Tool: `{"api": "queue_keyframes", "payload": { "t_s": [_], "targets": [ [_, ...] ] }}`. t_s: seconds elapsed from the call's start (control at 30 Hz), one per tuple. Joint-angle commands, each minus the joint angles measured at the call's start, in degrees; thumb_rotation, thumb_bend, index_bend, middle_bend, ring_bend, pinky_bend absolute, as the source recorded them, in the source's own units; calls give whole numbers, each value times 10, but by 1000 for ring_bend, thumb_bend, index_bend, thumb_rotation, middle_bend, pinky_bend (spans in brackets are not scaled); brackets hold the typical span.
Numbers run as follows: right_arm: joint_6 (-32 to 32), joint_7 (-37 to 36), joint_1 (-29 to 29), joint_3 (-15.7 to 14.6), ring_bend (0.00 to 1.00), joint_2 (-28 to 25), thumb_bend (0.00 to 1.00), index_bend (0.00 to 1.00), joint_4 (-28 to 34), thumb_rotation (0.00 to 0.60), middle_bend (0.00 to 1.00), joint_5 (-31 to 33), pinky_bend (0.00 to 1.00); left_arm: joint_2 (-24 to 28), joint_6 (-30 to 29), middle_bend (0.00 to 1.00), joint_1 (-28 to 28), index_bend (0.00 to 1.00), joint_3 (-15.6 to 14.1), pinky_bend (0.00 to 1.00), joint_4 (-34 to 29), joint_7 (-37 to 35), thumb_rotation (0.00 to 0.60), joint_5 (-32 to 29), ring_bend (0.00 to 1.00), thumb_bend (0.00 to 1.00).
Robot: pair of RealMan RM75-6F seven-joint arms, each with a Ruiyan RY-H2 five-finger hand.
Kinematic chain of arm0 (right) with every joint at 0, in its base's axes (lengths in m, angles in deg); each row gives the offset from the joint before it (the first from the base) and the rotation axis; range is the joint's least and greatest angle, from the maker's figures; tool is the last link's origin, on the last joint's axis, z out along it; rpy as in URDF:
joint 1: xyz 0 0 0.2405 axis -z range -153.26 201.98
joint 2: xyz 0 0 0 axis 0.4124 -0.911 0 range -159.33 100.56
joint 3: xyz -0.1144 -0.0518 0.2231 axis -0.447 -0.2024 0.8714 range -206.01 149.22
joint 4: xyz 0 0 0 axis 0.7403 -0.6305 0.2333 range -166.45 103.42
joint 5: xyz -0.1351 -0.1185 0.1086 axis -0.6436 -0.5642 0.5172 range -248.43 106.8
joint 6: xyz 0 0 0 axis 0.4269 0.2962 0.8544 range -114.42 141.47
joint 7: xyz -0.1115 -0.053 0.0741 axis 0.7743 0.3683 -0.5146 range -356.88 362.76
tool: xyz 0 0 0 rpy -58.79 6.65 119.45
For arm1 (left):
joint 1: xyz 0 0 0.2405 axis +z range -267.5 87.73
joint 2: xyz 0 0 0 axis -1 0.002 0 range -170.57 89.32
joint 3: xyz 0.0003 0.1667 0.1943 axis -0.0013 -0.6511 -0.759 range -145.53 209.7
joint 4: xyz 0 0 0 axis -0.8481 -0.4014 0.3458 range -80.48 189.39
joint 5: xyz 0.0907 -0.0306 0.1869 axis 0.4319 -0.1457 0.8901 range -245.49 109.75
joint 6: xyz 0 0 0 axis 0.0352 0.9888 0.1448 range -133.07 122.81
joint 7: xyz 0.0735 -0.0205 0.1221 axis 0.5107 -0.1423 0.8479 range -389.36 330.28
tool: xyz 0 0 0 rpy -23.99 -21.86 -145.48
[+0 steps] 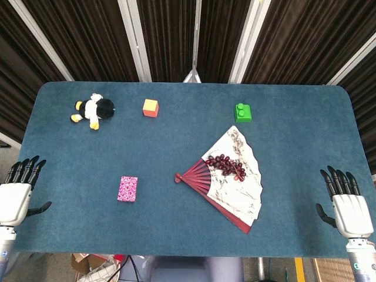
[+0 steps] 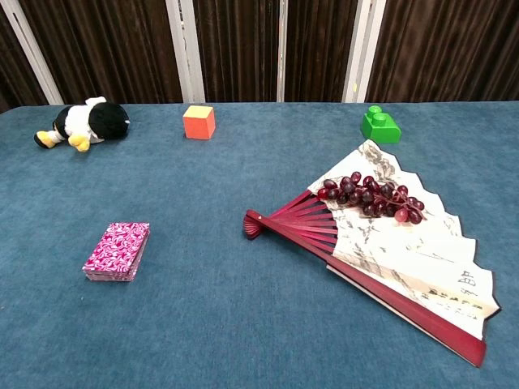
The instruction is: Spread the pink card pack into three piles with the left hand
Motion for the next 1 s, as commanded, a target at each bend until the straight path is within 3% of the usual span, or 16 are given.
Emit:
{"api": "queue_keyframes", "payload": {
  "t_s": [0.03, 0.33, 0.57, 0.77, 1.0],
  "targets": [
    [0, 0, 0, 0, 0, 0, 366, 0, 0, 600, 0, 0, 51, 0, 1, 0, 0, 0, 0, 0, 0, 0, 600, -1, 0, 51],
    [-2, -1, 2, 0, 0, -1, 367, 0, 2, 600, 0, 1, 51, 0, 15, 0, -7, 0, -1, 0, -4, 11, 600, -5, 0, 51],
    [0, -4, 1, 0, 0, -1, 366, 0, 3, 600, 0, 0, 51, 10, 66, 0, -40, 2, 12, 0, -47, 53, 600, -31, 0, 51],
    [1, -10, 0, 0, 0, -3, 367, 0, 1, 600, 0, 1, 51, 3, 156, 0, -92, 61, 27, 0, -106, 121, 600, -115, 0, 92],
    [1, -10, -1, -1, 0, -2, 366, 0, 2, 600, 0, -3, 51, -62, 211, 0, -163, 123, 47, 0, -120, 237, 600, -240, 0, 113]
  ]
}}
